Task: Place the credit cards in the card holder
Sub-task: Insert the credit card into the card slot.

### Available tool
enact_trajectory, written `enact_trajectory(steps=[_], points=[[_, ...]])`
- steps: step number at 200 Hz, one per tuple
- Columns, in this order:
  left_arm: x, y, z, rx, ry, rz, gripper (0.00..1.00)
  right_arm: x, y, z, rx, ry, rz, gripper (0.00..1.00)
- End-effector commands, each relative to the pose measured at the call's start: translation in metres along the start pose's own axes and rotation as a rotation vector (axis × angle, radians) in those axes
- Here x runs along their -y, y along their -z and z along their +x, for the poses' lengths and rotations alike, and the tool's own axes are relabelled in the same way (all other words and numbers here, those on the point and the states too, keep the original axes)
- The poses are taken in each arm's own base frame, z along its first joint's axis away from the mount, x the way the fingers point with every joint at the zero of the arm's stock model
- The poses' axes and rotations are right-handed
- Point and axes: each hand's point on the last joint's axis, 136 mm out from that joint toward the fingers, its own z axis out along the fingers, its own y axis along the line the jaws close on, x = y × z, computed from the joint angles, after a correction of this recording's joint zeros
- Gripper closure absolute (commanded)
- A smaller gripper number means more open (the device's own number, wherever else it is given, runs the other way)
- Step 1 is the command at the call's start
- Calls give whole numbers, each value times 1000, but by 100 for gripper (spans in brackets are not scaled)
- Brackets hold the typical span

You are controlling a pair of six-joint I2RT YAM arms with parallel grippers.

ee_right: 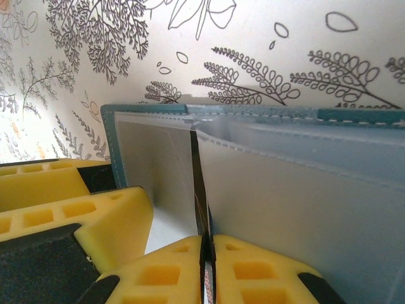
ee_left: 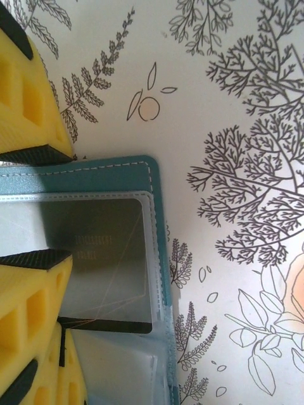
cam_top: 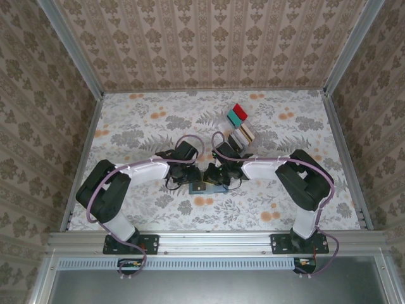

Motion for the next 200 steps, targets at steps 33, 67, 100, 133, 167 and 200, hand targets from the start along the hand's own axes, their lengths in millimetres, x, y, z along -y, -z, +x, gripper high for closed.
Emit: enact_trajectory(steps=[33, 67, 100, 133, 167, 200], points=[[-12, -11, 15, -50, 24, -36, 64, -10, 20, -3, 42, 99, 34, 78], [-19, -15, 19, -60, 27, -62, 66, 10, 31, -3, 57, 125, 135, 75], [-20, -14, 18, -60, 20, -73, 66, 27, 30, -2, 48, 137, 215, 79], [-20, -13, 18, -59, 17, -76, 67, 60, 38, -3, 53, 157, 389, 83], [-22, -13, 18, -57, 17, -81, 67, 69, 56, -8, 89, 194, 456, 82], [-17, -11, 16, -53, 7, -67, 67, 43, 63, -14, 118, 222, 377, 78]])
